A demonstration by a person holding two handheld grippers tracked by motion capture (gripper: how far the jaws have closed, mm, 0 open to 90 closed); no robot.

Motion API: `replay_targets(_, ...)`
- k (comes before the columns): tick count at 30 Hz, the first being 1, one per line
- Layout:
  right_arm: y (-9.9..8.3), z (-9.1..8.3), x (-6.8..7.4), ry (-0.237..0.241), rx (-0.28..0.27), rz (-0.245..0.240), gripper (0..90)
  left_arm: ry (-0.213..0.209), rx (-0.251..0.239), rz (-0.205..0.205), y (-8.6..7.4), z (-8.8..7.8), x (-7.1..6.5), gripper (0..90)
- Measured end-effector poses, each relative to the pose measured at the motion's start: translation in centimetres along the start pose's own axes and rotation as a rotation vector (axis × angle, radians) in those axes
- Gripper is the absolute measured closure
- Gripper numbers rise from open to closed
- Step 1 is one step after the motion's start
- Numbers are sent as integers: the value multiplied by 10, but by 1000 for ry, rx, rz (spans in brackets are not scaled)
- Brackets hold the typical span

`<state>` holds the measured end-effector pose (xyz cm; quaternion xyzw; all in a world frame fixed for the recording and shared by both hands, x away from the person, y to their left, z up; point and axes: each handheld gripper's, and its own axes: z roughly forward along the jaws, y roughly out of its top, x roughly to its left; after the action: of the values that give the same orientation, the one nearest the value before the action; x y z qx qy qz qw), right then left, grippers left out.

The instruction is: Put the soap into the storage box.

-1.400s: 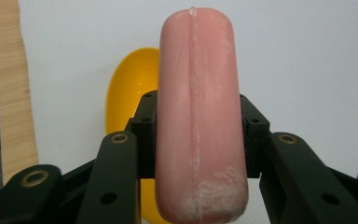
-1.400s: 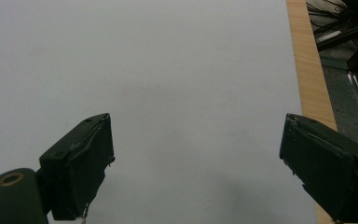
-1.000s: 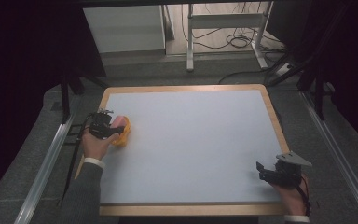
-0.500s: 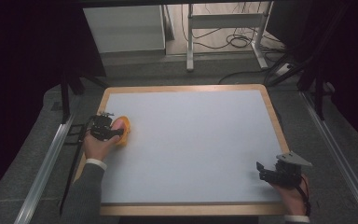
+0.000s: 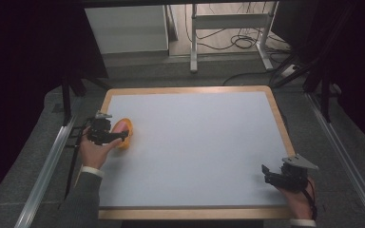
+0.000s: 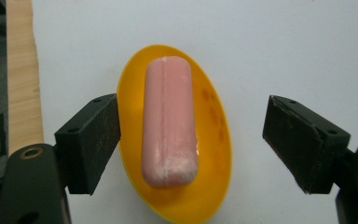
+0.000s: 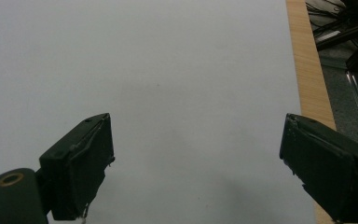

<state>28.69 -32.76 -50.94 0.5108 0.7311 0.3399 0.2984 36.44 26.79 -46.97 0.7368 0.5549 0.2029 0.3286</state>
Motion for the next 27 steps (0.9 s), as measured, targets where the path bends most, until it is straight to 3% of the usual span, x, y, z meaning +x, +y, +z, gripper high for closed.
replay_targets(3, 0, 0, 0, 0, 2, -3, 94, -12, -21, 28, -5, -8, -8, 184)
replay_targets(9, 0, 0, 1, 1, 3, -5, 94, -85, -16, 93, -23, -19, -30, 185)
replay_targets(14, 0, 0, 1, 1, 2, -5, 94, -144, -17, 108, -39, -22, -44, 188)
replay_targets(17, 0, -1, 2, -1, -8, -8, 94, -145, -12, 130, -50, -21, -51, 188)
replay_targets(22, 2, -3, 4, 1, -21, -13, 94, -179, -7, 98, -67, -18, -54, 210)
replay_targets(27, 2, -3, 5, 4, -23, -20, 94, -162, 23, 107, -81, -15, -55, 226)
